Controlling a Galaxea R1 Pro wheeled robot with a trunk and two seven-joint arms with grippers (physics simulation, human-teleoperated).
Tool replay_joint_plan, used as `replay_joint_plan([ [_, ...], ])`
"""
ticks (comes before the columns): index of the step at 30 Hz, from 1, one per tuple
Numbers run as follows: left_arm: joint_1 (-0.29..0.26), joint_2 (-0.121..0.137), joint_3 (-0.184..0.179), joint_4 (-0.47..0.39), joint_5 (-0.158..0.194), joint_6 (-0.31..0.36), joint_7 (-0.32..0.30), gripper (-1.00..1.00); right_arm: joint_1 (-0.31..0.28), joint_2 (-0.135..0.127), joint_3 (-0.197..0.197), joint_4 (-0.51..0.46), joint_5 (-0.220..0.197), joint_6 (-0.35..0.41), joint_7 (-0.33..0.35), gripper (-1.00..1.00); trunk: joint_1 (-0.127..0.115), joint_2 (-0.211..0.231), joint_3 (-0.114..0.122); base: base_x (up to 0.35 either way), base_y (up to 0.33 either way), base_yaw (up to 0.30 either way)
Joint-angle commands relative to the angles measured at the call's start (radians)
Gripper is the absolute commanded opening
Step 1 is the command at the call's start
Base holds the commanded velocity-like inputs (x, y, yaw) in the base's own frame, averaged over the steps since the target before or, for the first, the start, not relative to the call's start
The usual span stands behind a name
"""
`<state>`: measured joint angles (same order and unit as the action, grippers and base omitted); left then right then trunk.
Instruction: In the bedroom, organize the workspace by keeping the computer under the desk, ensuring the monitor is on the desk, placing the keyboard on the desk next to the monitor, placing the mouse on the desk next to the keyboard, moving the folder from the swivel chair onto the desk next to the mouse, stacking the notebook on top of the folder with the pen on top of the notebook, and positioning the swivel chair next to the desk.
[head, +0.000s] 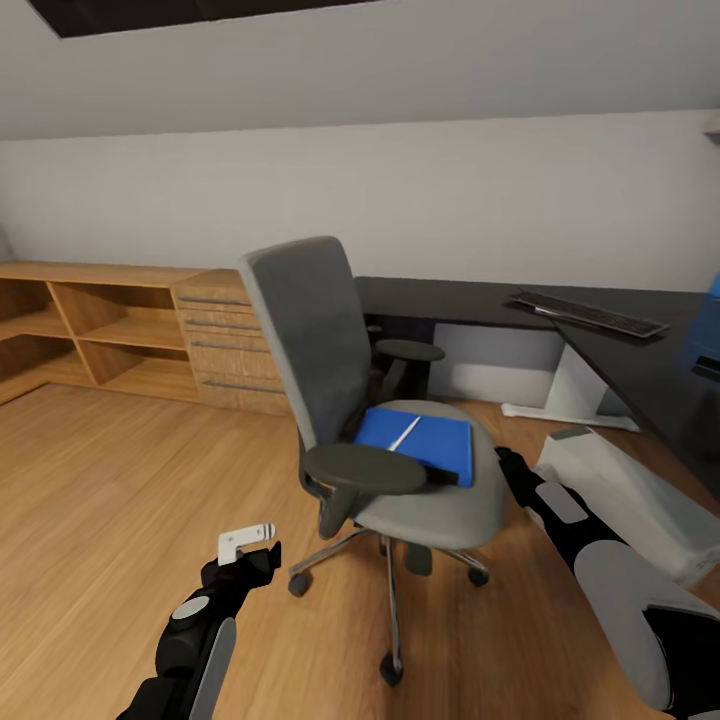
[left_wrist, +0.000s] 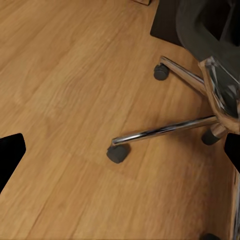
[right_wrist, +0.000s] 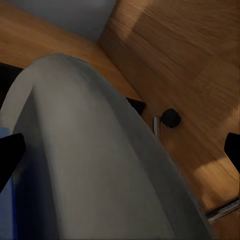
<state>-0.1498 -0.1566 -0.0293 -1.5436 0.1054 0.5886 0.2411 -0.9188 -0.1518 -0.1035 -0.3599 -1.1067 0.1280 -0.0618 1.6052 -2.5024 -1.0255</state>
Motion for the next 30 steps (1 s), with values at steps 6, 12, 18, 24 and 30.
replay_joint_plan([
  [6,-0.001,0.0,0.0,-0.001,0.01,0.003,0.009,1.0,0.0,0.0,-0.004,-0.002,-0.007,0.005,-0.006,1.0,0.0,0.0,-0.001,0.066,0.0,0.0],
  [12,-0.001,0.0,0.0,-0.001,0.01,0.003,0.01,1.0,0.0,0.0,-0.004,-0.002,-0.007,0.005,-0.006,1.0,0.0,0.0,-0.001,0.01,0.0,0.024],
  [18,-0.001,0.0,0.0,-0.001,0.01,0.004,0.01,1.0,0.0,0.0,-0.004,-0.002,-0.007,0.005,-0.006,1.0,0.0,0.0,-0.001,0.001,0.0,0.134],
  [24,-0.001,0.0,0.0,-0.001,0.01,0.003,0.01,1.0,0.0,0.001,-0.004,-0.002,-0.007,0.005,-0.005,1.0,0.0,0.0,-0.003,0.0,0.0,0.18],
  [30,-0.001,-0.001,0.0,-0.001,0.011,0.005,0.01,1.0,0.0,0.0,-0.004,-0.001,-0.006,0.005,-0.003,1.0,0.0,0.0,-0.007,0.0,0.0,0.196],
])
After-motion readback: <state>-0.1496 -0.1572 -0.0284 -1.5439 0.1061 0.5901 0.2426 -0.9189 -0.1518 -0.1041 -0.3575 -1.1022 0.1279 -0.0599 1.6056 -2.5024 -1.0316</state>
